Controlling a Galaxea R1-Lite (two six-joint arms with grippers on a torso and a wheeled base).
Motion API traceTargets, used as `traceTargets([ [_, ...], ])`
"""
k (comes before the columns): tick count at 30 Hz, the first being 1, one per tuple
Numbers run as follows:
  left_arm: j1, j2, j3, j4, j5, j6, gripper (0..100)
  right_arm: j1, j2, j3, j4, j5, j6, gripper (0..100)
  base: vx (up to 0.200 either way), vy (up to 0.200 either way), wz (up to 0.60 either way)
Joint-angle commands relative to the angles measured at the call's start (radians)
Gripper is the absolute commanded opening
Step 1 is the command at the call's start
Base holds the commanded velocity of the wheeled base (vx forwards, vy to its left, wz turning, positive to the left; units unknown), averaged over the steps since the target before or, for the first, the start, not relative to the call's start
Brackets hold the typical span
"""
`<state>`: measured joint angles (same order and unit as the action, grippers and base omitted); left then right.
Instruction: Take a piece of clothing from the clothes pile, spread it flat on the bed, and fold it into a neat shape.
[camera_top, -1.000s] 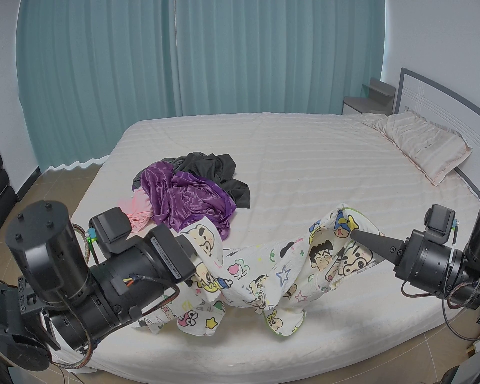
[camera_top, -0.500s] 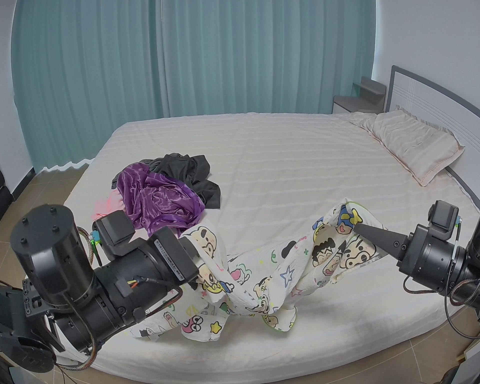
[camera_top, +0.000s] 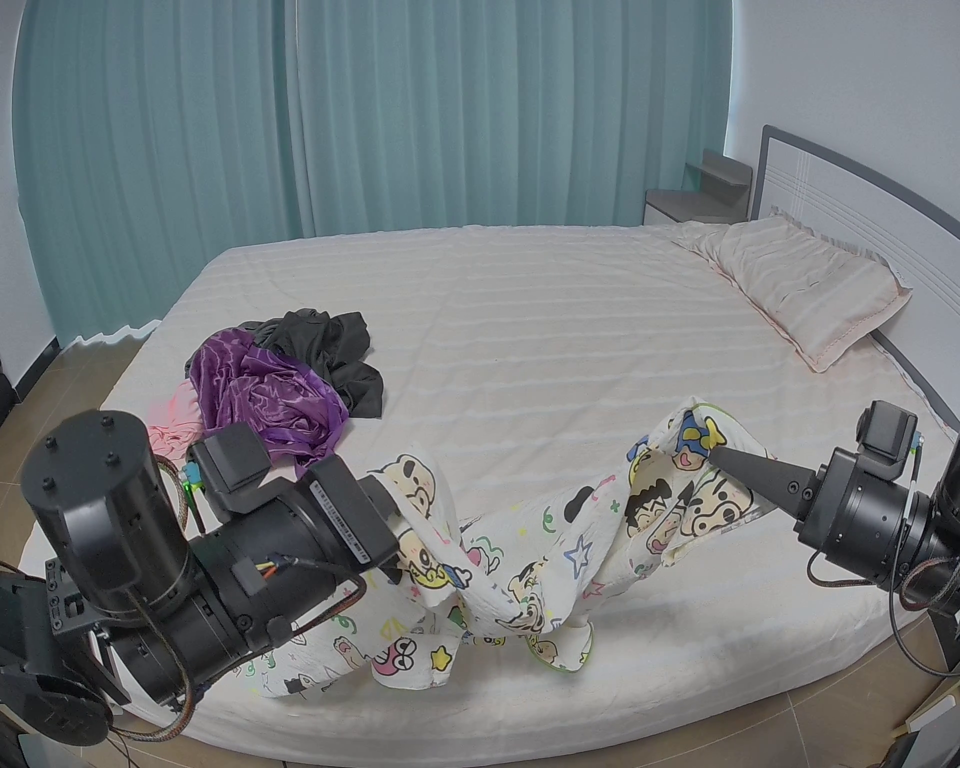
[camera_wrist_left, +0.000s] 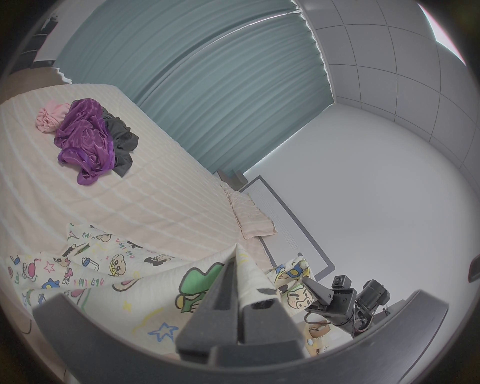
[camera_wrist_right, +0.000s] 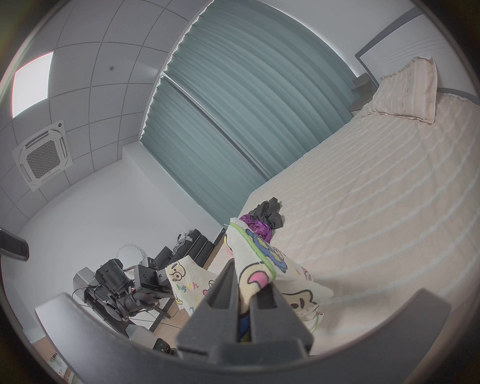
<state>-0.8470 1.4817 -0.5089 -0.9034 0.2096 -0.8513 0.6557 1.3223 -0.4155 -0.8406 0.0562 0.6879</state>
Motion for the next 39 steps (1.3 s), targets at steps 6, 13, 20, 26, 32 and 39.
traceTargets([
  [6, 0.0, 0.002, 0.001, 0.0, 0.001, 0.0, 0, 0.001, 0.001, 0.0, 0.0, 0.001, -0.001, 0, 0.0, -0.2, 0.0],
  [13, 0.0, 0.002, 0.0, 0.0, 0.001, 0.0, 0, 0.001, 0.003, 0.001, -0.002, 0.001, -0.001, 0, 0.0, -0.2, 0.0],
  [20, 0.0, 0.002, 0.0, 0.0, 0.001, 0.0, 0, -0.002, 0.0, 0.0, -0.002, 0.001, 0.001, 0, 0.0, -0.2, 0.0],
  [26, 0.0, 0.002, 0.0, 0.0, 0.004, 0.0, 0, -0.021, -0.002, 0.0, -0.002, 0.005, -0.001, 0, 0.0, -0.2, 0.0],
  [32, 0.0, -0.009, 0.003, -0.002, 0.01, 0.005, 0, -0.019, -0.003, -0.002, -0.002, 0.004, -0.001, 0, 0.0, -0.1, 0.0],
  [39, -0.001, -0.032, -0.01, 0.008, 0.047, 0.029, 0, -0.021, -0.057, -0.006, 0.012, 0.001, -0.018, 0, -0.029, 0.0, 0.0],
])
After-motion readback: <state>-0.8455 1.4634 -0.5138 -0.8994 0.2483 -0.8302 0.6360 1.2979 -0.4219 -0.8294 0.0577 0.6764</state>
